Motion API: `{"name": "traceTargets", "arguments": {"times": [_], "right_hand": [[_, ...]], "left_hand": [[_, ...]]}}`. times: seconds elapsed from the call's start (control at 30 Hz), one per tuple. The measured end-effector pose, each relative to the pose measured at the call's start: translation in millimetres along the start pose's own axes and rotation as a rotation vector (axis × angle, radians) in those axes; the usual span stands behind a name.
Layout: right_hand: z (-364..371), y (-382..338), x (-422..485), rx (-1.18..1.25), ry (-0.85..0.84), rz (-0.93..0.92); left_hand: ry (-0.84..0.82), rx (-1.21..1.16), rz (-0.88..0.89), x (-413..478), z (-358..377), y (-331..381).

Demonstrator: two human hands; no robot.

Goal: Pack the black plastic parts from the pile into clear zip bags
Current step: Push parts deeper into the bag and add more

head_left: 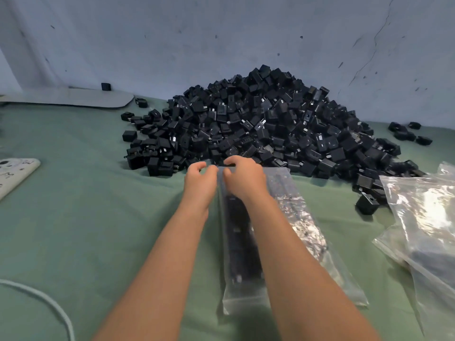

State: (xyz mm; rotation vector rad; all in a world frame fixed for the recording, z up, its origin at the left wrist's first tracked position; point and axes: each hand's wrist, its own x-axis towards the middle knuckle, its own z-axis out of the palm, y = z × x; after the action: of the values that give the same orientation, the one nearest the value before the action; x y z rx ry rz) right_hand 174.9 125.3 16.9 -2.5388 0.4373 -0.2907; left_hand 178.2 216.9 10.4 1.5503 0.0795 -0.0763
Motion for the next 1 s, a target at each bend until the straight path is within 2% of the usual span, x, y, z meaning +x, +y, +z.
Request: {"name": "traceTargets", "arguments": {"times": [0.2, 0.37, 0.47, 0.53, 0.67, 0.87, 1.0], "right_hand": [[37.5, -7.7, 38.3, -0.236, -0.194, 0.108], [39.0, -12.7, 45.0, -0.098, 0.0, 0.124], [25.1, -16.9, 40.9, 0.012, 0.038, 0.066], [11.9, -19.5, 32.1, 0.118, 0.002, -0.016], [-12.4, -19.0, 0.8, 0.18, -0.067, -0.193], [-32.8, -0.4, -64.4, 0.124, -0.126, -0.325], [-56.5, 23.7, -104.7, 0.252, 0.007, -0.293]], "left_hand": [[0.006, -0.062, -0.06, 33.8, 0.7, -8.1], [0.009, -0.032, -0.063, 40.8, -0.9, -12.9], [0.025, -0.042, -0.036, 39.5, -3.3, -12.7], [0.021, -0.098, -0.056, 36.8, -5.8, -9.9], [-0.108, -0.319, -0.117, 20.7, -10.3, 3.5], [-0.134, -0.247, -0.005, -15.4, -15.1, 12.7], [-0.269, -0.156, 0.035, -46.9, -23.6, 13.0]]}}
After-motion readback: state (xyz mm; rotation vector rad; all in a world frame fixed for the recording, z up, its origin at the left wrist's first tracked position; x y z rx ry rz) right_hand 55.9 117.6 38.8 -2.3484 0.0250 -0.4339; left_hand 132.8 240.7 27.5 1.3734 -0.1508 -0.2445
